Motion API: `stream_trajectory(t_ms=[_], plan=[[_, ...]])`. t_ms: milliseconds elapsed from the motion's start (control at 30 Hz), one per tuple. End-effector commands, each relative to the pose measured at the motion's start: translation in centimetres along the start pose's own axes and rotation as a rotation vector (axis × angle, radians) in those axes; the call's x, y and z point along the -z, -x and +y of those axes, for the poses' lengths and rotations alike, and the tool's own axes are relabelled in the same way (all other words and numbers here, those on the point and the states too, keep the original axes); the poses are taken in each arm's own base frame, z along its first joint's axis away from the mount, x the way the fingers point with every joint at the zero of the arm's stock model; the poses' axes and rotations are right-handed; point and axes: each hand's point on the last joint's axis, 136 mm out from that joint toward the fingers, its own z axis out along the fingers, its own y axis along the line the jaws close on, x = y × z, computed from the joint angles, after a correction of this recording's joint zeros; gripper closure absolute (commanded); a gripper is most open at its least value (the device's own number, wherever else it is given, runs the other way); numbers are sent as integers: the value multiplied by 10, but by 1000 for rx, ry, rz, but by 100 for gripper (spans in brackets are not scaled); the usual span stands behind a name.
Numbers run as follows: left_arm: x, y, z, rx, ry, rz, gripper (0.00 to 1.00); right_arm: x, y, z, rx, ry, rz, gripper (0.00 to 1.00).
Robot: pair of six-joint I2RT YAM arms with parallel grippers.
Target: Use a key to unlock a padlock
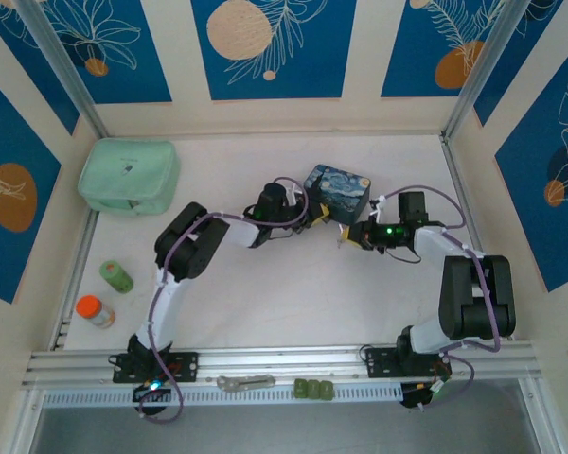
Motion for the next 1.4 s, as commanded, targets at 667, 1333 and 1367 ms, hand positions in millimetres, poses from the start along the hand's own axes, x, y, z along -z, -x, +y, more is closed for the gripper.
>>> stream_trajectory(t_ms=[667, 1333, 1367], plan=[[39, -1, -95, 67, -365, 25, 100, -7, 22, 41, 27, 204, 78, 100], [46, -7, -103, 66, -424, 28, 100, -16, 16, 33, 2, 154, 98, 100], [46, -7, -103, 66, -427, 27, 100, -16, 17, 32, -2, 152, 97, 100]])
